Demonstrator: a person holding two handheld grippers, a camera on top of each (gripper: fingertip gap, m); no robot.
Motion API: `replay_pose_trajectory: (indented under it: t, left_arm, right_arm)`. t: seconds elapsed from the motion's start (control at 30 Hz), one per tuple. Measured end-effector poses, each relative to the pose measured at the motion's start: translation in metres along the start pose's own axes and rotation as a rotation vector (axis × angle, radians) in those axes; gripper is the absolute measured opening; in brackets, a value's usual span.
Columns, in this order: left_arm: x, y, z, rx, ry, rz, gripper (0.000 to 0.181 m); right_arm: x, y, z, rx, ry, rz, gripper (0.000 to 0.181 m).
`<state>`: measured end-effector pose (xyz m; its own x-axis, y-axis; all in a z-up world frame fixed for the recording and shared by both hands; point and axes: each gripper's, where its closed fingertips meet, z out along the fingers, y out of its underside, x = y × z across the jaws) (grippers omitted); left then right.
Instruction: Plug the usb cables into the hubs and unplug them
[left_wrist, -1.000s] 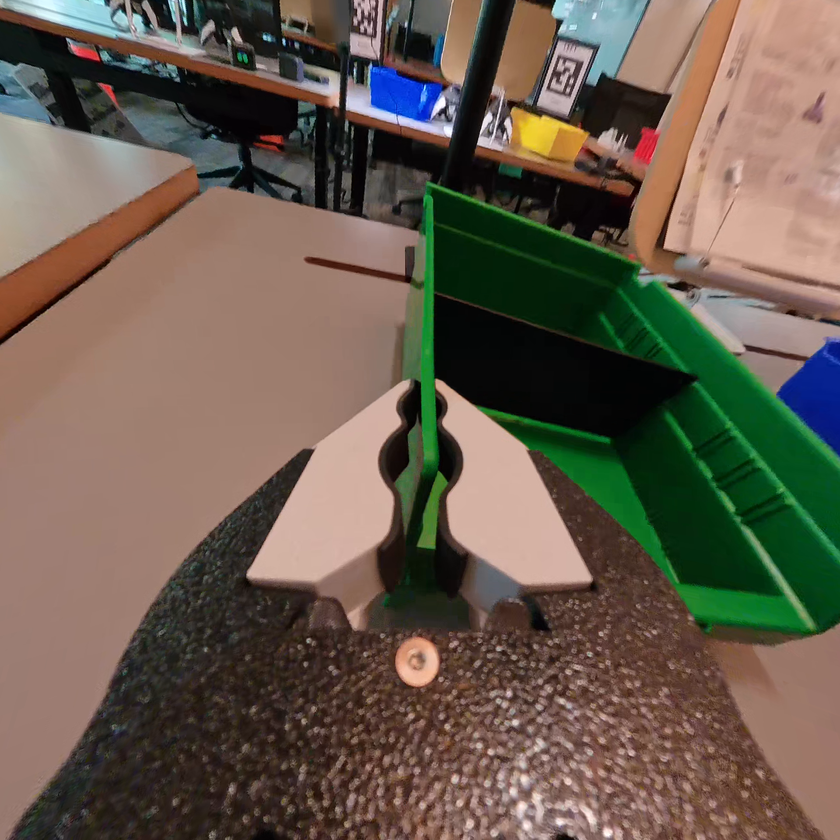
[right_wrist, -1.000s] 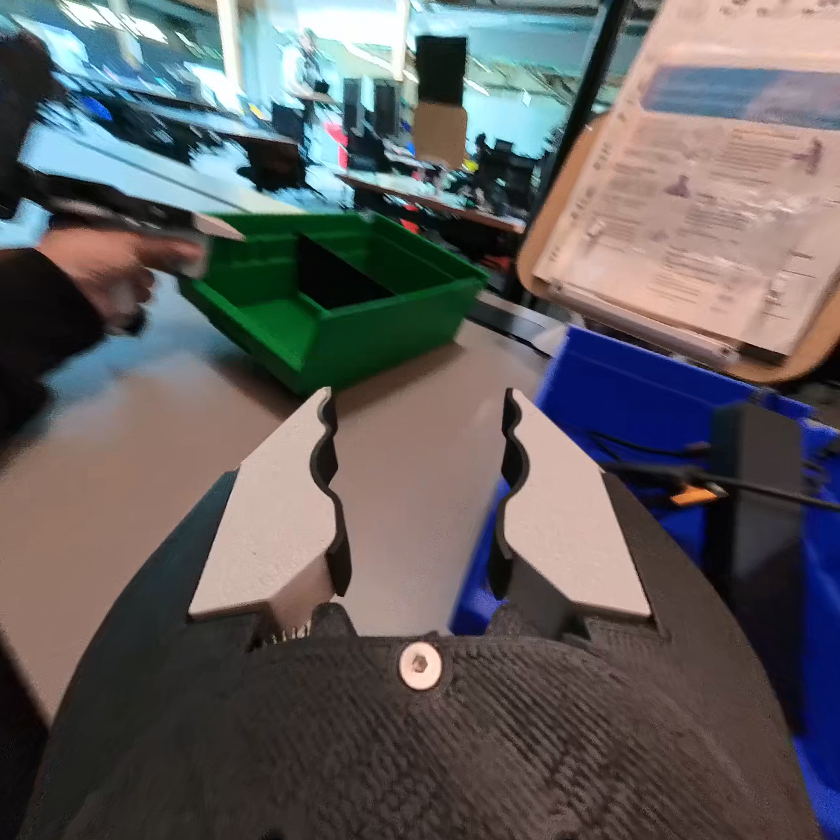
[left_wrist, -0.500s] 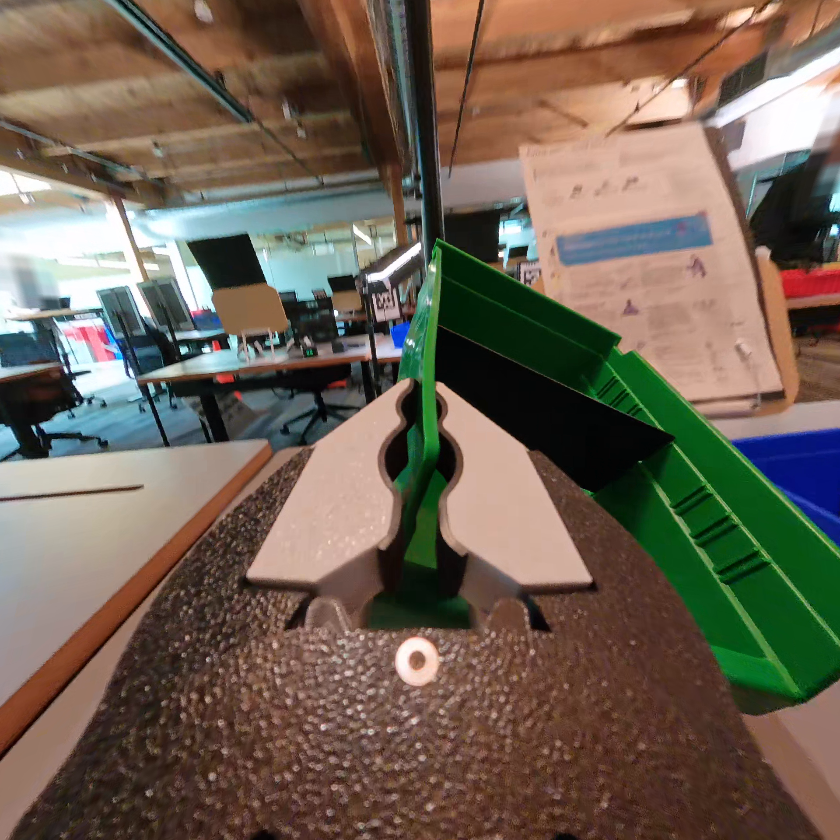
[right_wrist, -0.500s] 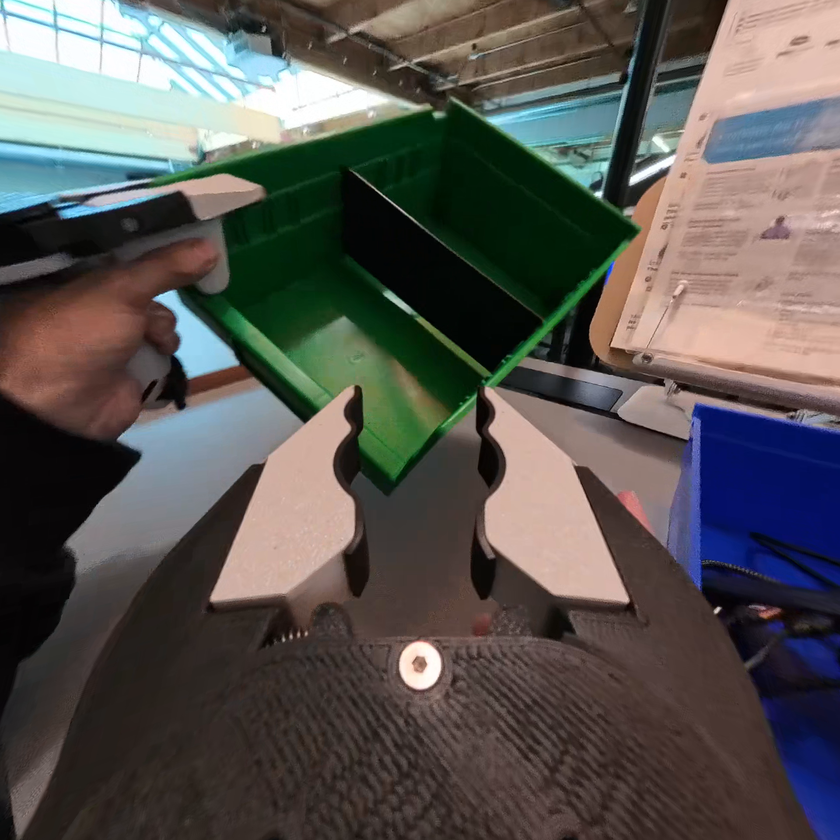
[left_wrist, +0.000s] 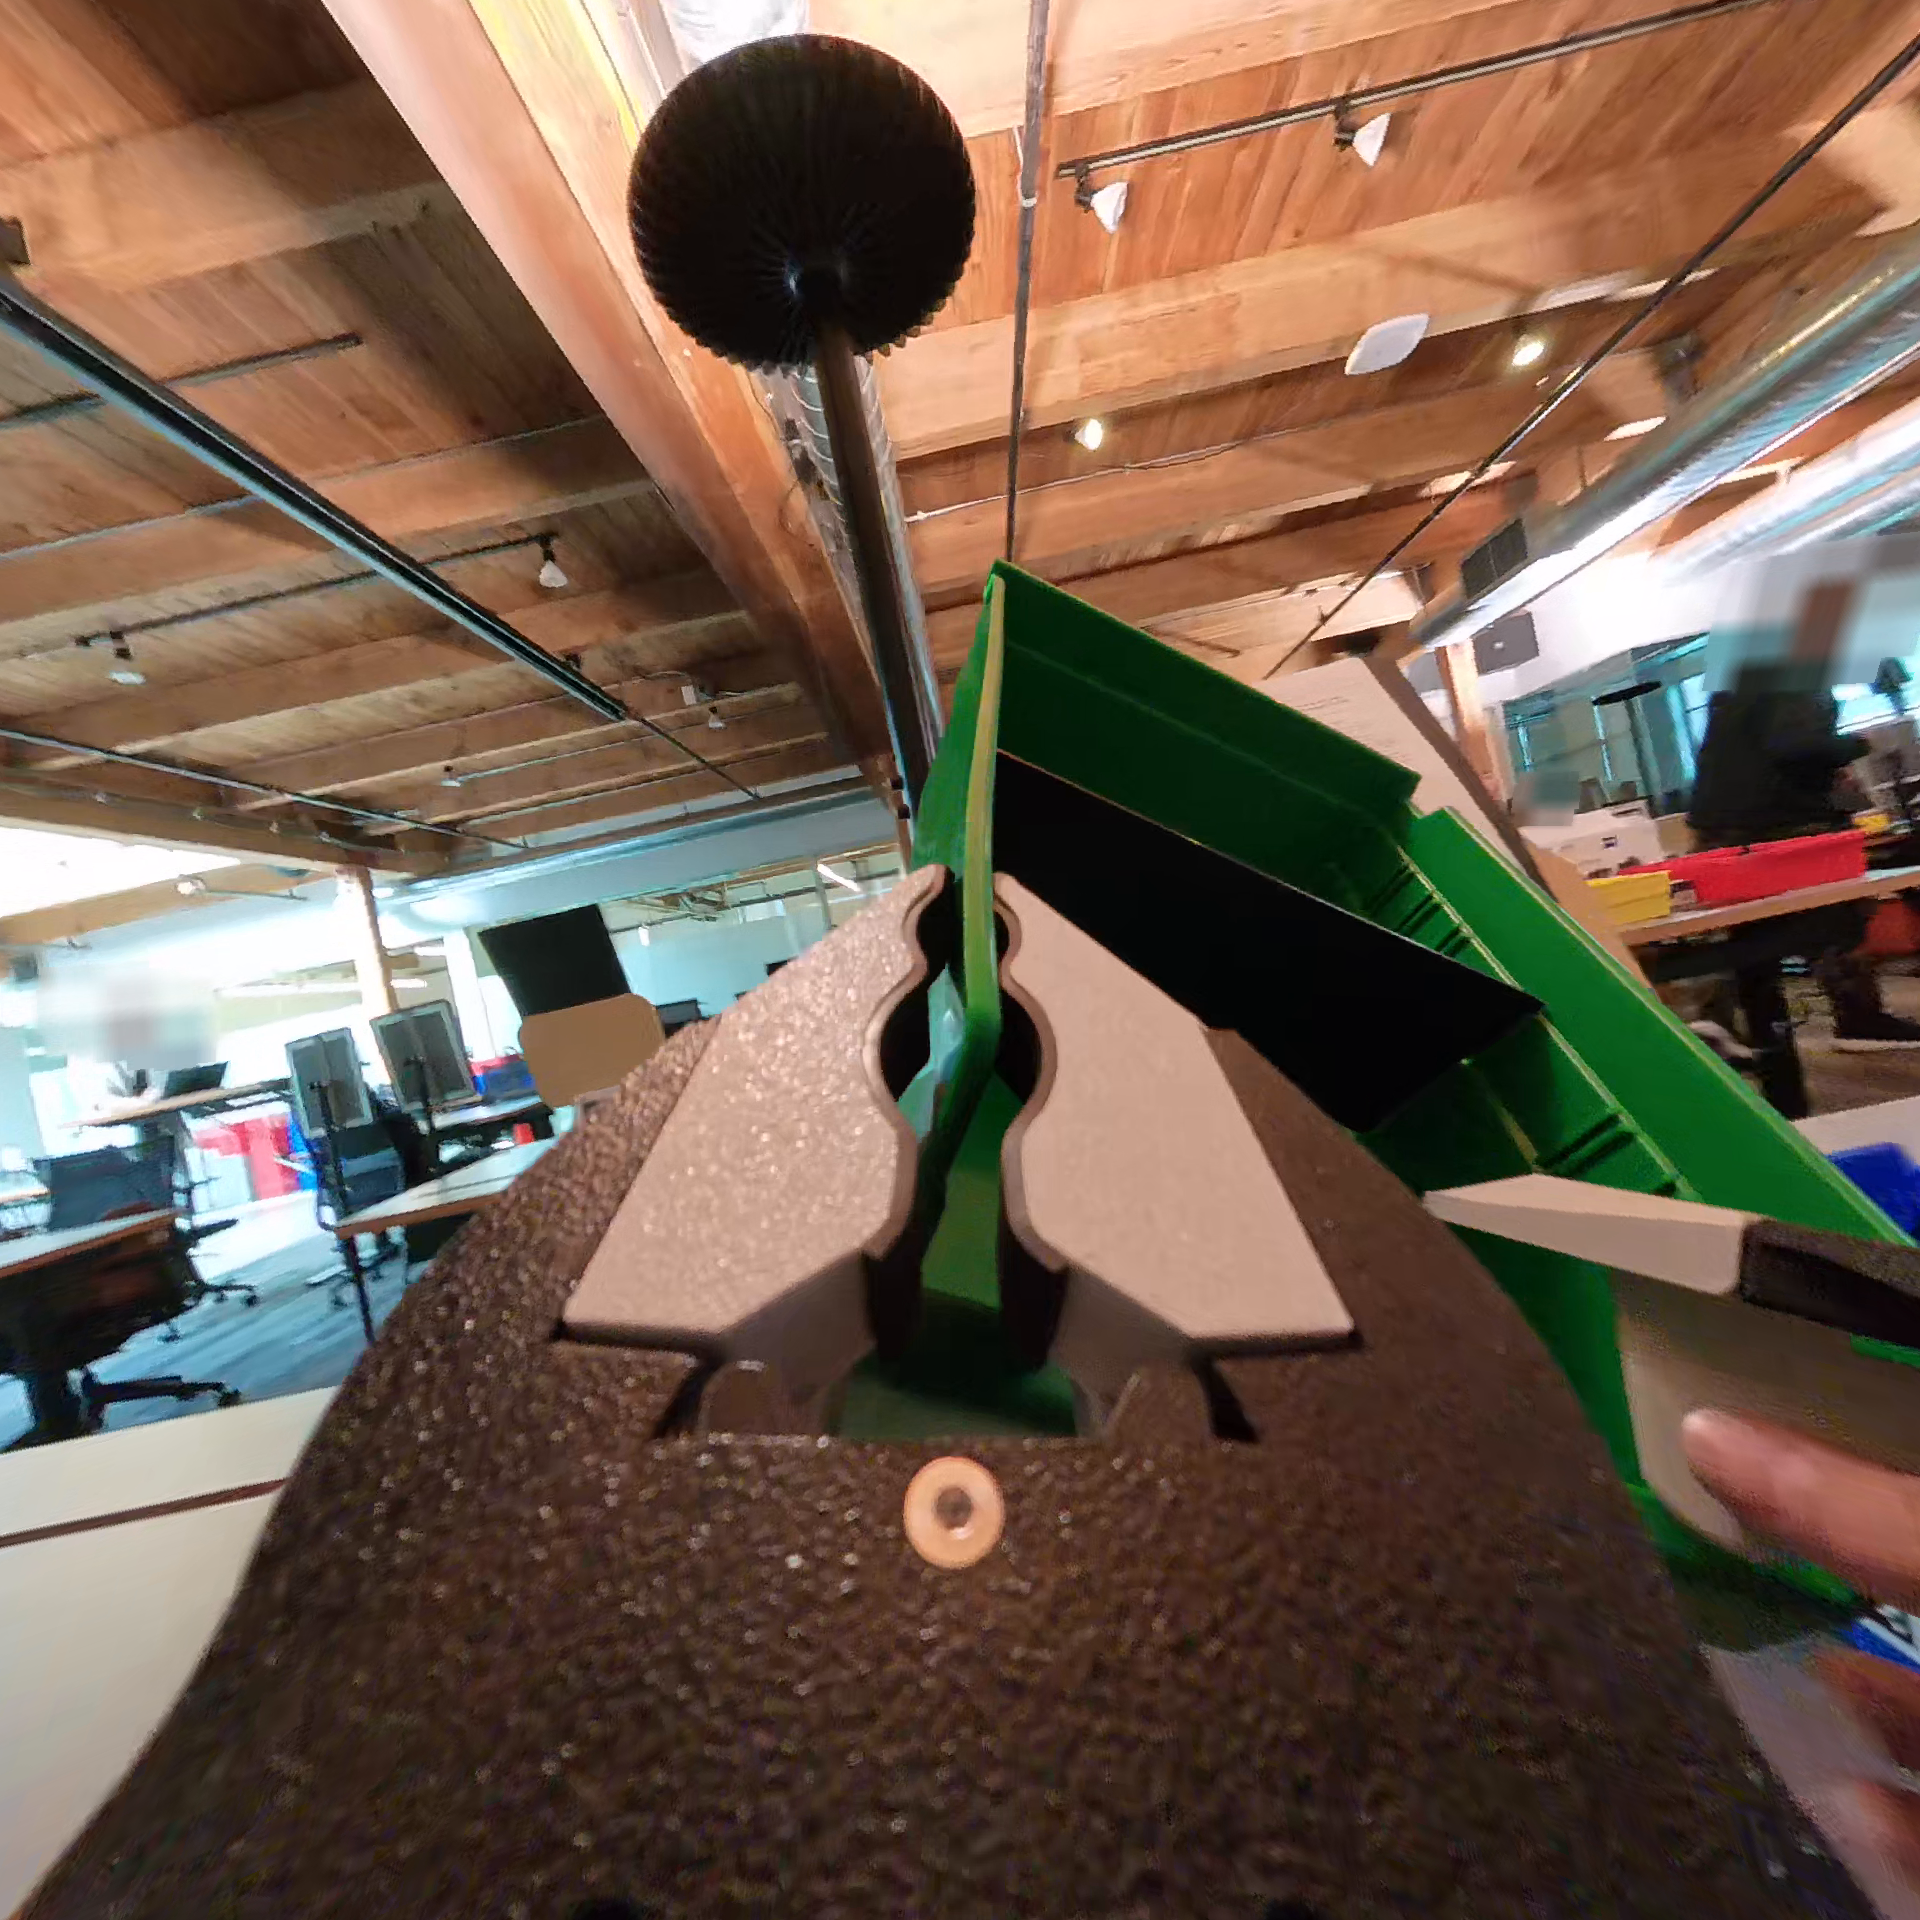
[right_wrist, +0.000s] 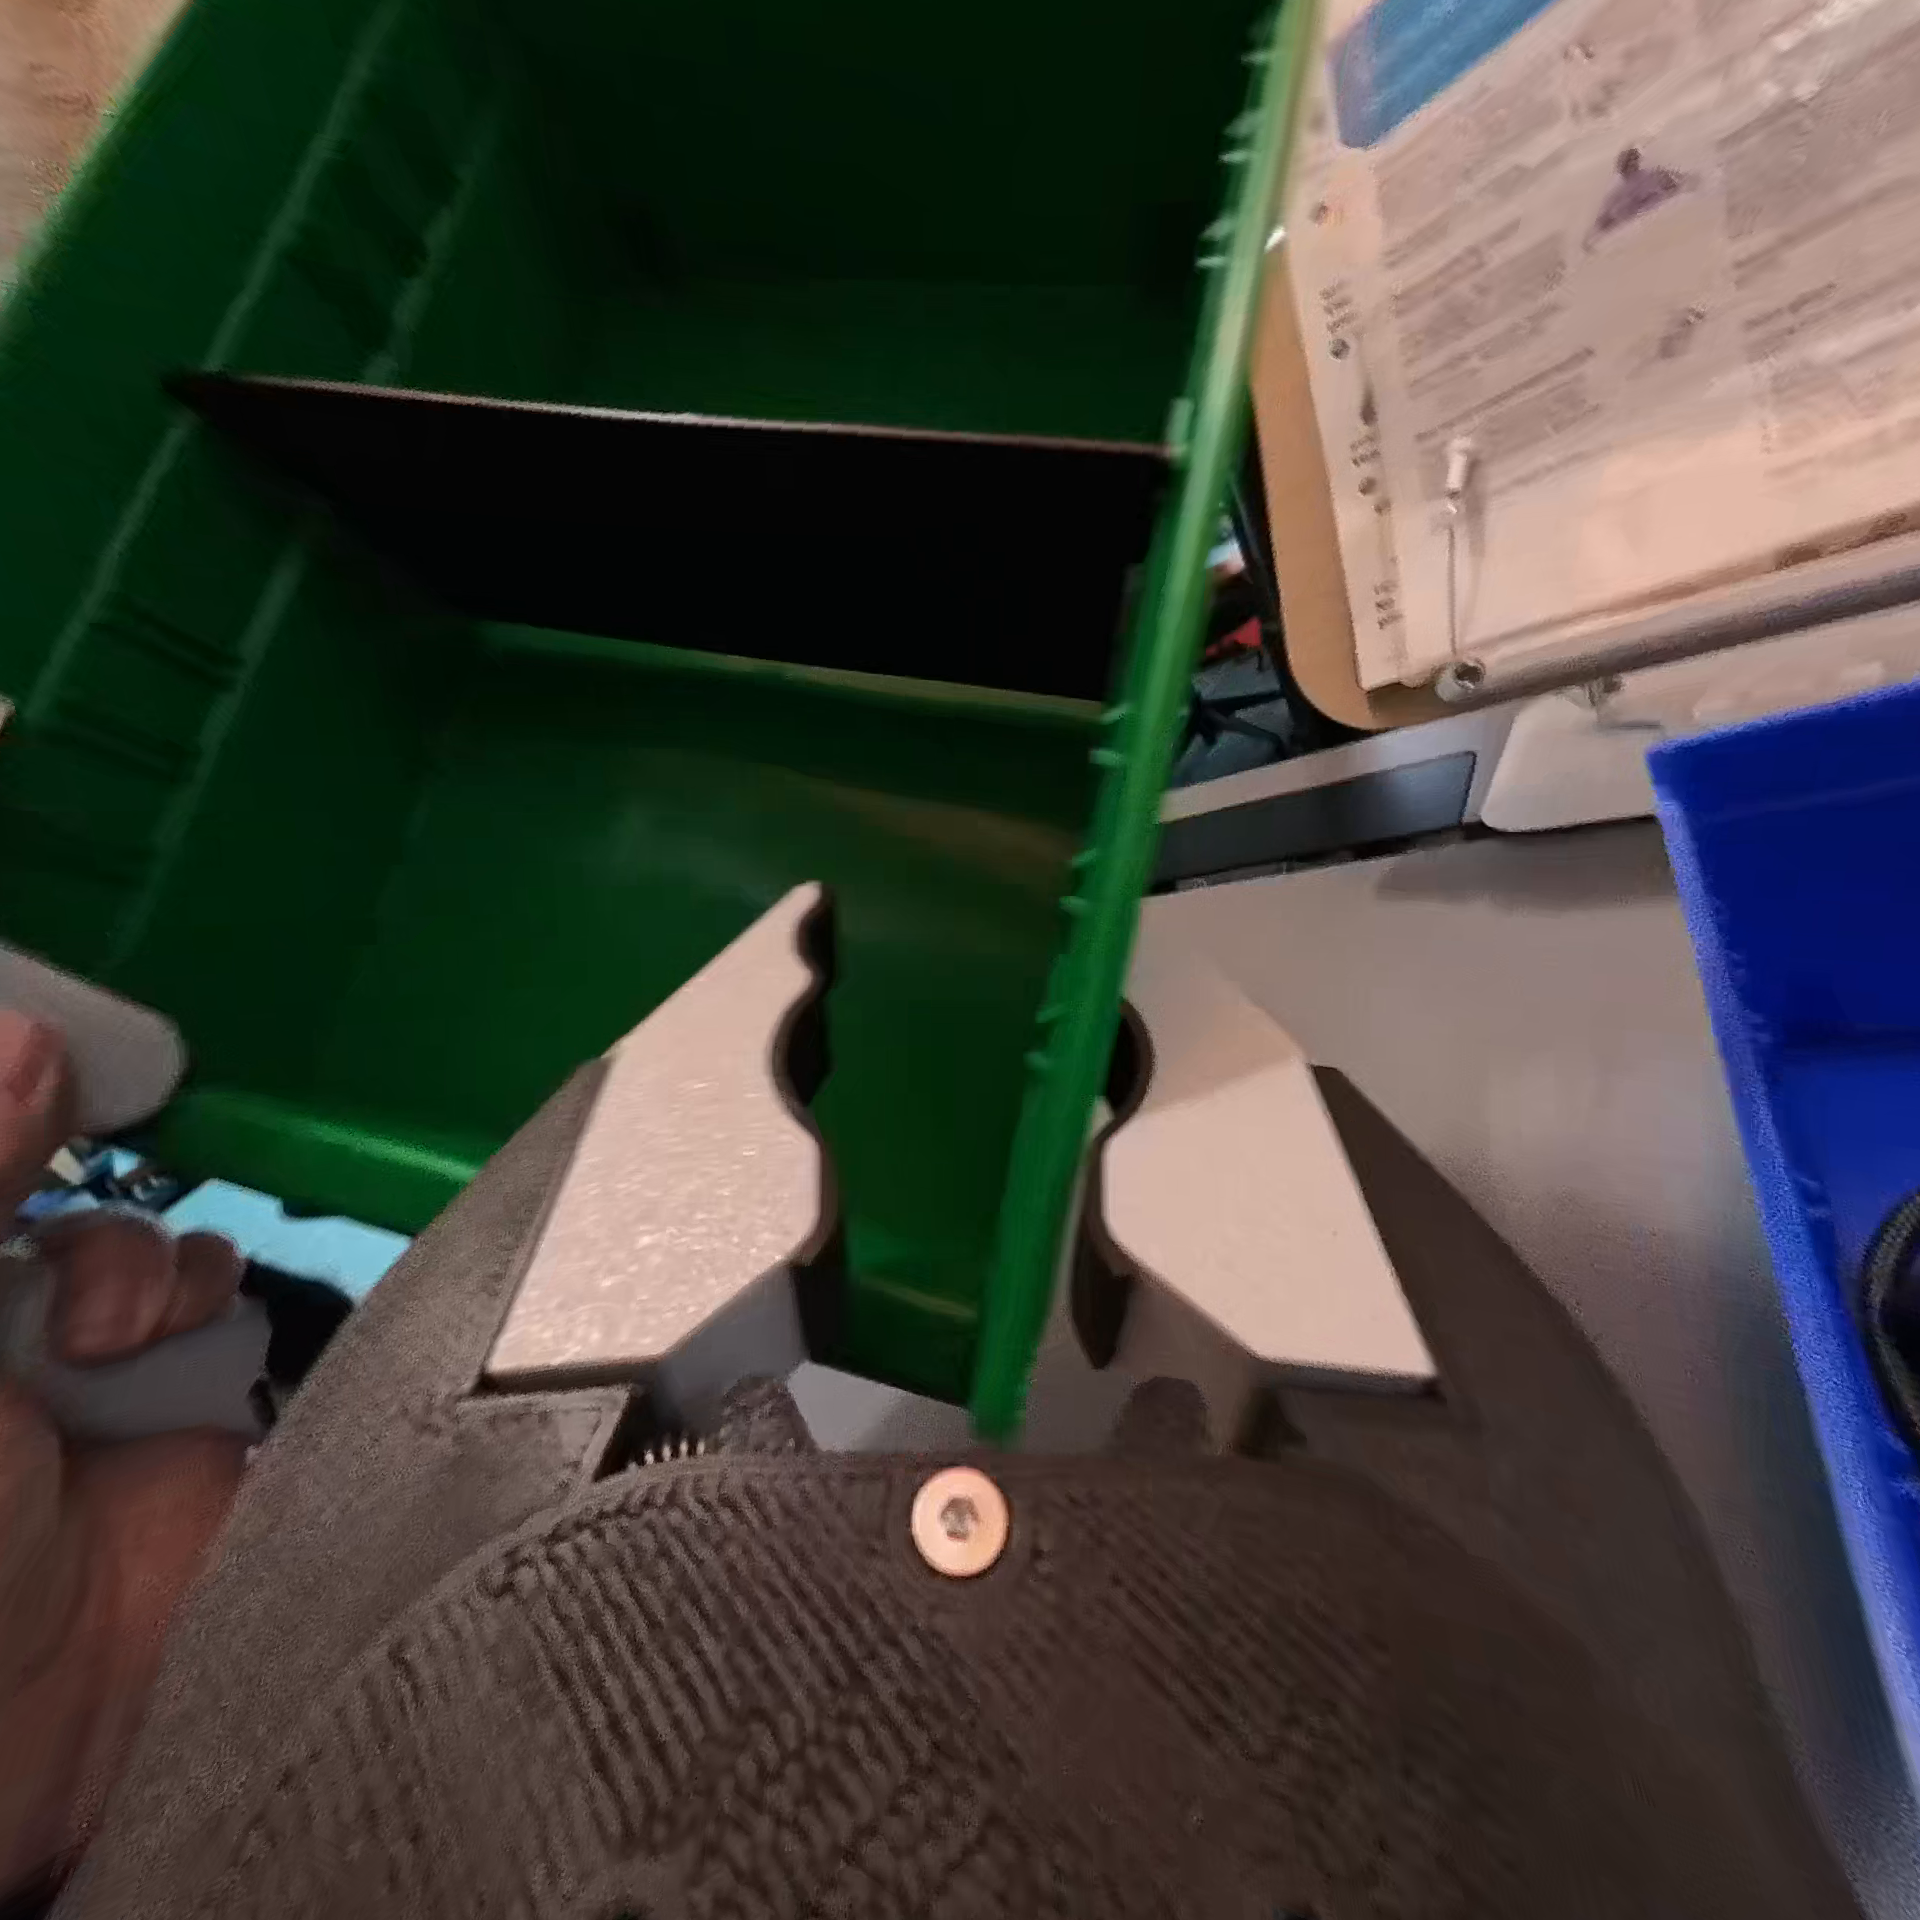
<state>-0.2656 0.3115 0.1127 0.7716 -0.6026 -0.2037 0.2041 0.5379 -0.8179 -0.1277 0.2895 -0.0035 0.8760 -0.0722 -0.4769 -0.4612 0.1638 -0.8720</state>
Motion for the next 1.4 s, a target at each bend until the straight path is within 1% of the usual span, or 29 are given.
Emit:
replay_pose_trajectory:
  t: [0.03,0.07,0.13,0.2,0.23,0.3,0.37,0.4,0.43,0.47,0.53,0.63,0.7,0.73,0.8,0.9,0.97,1.0,1.07,1.13,1.2,1.23,1.33,1.4]
  left_arm:
    - [0.002,0.0,0.0,0.006,-0.01,0.021,0.002]
    - [0.004,-0.001,-0.001,0.016,-0.013,0.034,0.002]
    - [0.014,-0.005,-0.001,0.051,0.025,0.034,0.004]
    - [0.02,-0.009,-0.003,0.098,0.009,0.075,0.004]
    - [0.025,-0.014,-0.005,0.13,0.015,0.087,0.004]
    - [0.037,-0.021,-0.007,0.162,0.073,0.077,0.011]
    - [0.055,-0.027,-0.006,0.138,0.169,0.043,0.021]
    - [0.061,-0.029,-0.006,0.111,0.201,0.035,0.03]
    - [0.067,-0.033,-0.006,0.101,0.231,0.026,0.043]
    - [0.075,-0.04,-0.008,0.102,0.275,0.014,0.051]
    - [0.09,-0.052,-0.014,0.12,0.358,-0.038,0.055]
    - [0.108,-0.071,-0.025,0.16,0.488,-0.176,0.056]
    - [0.121,-0.071,-0.028,0.125,0.565,-0.266,0.062]
    - [0.127,-0.068,-0.029,0.098,0.597,-0.312,0.062]
    - [0.141,-0.05,-0.025,-0.014,0.631,-0.388,0.062]
    - [0.172,0.001,-0.024,-0.286,0.68,-0.405,0.065]
    - [0.196,0.032,-0.03,-0.432,0.72,-0.398,0.069]
    - [0.208,0.045,-0.034,-0.502,0.745,-0.409,0.069]
    - [0.235,0.07,-0.048,-0.658,0.797,-0.441,0.059]
    - [0.255,0.093,-0.062,-0.801,0.828,-0.421,0.066]
    - [0.266,0.111,-0.066,-0.857,0.779,-0.388,0.073]
    - [0.27,0.115,-0.067,-0.861,0.753,-0.378,0.08]
    - [0.284,0.123,-0.074,-0.874,0.742,-0.337,0.081]
    - [0.292,0.129,-0.079,-0.893,0.746,-0.305,0.081]
  right_arm:
    - [0.012,0.0,0.001,-0.006,0.029,0.034,0.024]
    - [0.019,-0.001,0.002,-0.002,0.033,0.039,0.011]
    - [0.028,-0.001,0.004,-0.008,0.06,0.016,0.004]
    - [0.029,-0.004,0.003,0.001,0.031,0.037,0.004]
    - [0.03,-0.006,0.002,0.005,0.015,0.087,0.003]
    - [0.035,-0.016,-0.002,0.033,-0.016,0.182,0.004]
    - [0.044,-0.031,-0.009,0.064,-0.02,0.219,0.005]
    - [0.049,-0.04,-0.013,0.088,-0.015,0.248,0.004]
    - [0.055,-0.049,-0.018,0.11,-0.007,0.25,0.006]
    - [0.061,-0.06,-0.024,0.138,0.005,0.245,0.006]
    - [0.073,-0.081,-0.037,0.185,0.041,0.178,0.006]
    - [0.102,-0.113,-0.059,0.242,0.11,0.166,0.007]
    - [0.127,-0.136,-0.08,0.303,0.158,0.18,0.007]
    - [0.141,-0.149,-0.094,0.337,0.181,0.184,0.007]
    - [0.169,-0.175,-0.126,0.399,0.231,0.17,0.007]
    - [0.213,-0.209,-0.181,0.464,0.346,0.095,0.006]
    - [0.246,-0.225,-0.218,0.479,0.445,0.043,0.006]
    - [0.263,-0.23,-0.236,0.477,0.493,0.028,0.006]
    - [0.296,-0.234,-0.27,0.464,0.57,0.011,0.006]
    - [0.326,-0.232,-0.299,0.442,0.635,0.008,0.006]
    - [0.351,-0.226,-0.323,0.413,0.703,-0.019,0.006]
    - [0.361,-0.223,-0.333,0.39,0.738,-0.036,0.006]
    - [0.387,-0.212,-0.352,0.322,0.843,-0.108,0.007]
    - [0.401,-0.201,-0.357,0.276,0.883,-0.116,0.007]
